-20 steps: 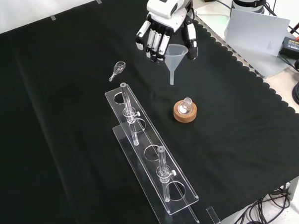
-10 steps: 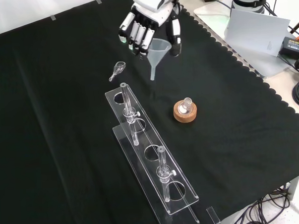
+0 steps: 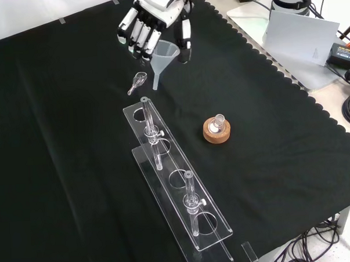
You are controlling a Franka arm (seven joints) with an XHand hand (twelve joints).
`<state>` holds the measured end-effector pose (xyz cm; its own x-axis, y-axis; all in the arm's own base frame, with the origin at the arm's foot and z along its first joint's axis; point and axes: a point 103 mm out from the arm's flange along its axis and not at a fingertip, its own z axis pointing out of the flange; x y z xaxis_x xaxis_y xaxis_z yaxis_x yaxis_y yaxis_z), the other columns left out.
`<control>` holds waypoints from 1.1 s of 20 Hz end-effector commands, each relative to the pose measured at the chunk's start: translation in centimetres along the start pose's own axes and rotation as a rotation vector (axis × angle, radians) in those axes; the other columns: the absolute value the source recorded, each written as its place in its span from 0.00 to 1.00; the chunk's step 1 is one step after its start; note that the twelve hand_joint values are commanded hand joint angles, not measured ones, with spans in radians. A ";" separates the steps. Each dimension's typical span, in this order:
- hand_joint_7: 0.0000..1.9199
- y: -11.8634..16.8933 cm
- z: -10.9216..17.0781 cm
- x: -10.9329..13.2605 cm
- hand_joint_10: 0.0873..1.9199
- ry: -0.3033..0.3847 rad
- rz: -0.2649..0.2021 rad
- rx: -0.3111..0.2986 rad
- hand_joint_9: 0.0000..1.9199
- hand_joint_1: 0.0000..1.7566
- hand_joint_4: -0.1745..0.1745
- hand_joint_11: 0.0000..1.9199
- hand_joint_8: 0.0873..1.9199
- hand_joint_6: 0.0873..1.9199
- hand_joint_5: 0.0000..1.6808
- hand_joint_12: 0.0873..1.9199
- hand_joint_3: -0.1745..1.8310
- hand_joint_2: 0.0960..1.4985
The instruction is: Put the funnel back on the funnel stand.
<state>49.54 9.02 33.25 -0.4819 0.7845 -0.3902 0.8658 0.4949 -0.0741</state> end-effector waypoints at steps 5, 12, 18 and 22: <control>0.74 2.1 -0.5 -0.1 0.10 -0.087 -0.094 0.003 0.58 0.49 1.00 0.09 0.08 0.30 0.64 0.76 0.13 0.40; 0.74 4.4 -1.6 -1.1 0.10 -0.058 -0.086 -0.028 0.59 0.49 1.00 0.09 0.08 0.30 0.64 0.76 0.13 0.40; 0.75 6.0 -1.7 -1.3 0.09 -0.021 -0.081 -0.028 0.59 0.49 1.00 0.09 0.08 0.30 0.64 0.76 0.13 0.40; 0.75 6.4 -0.7 -0.3 0.09 0.004 -0.110 -0.017 0.59 0.49 1.00 0.09 0.08 0.29 0.64 0.76 0.13 0.40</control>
<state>54.63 11.37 35.31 -0.5410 0.7298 -0.4179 0.8196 0.5689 -0.0676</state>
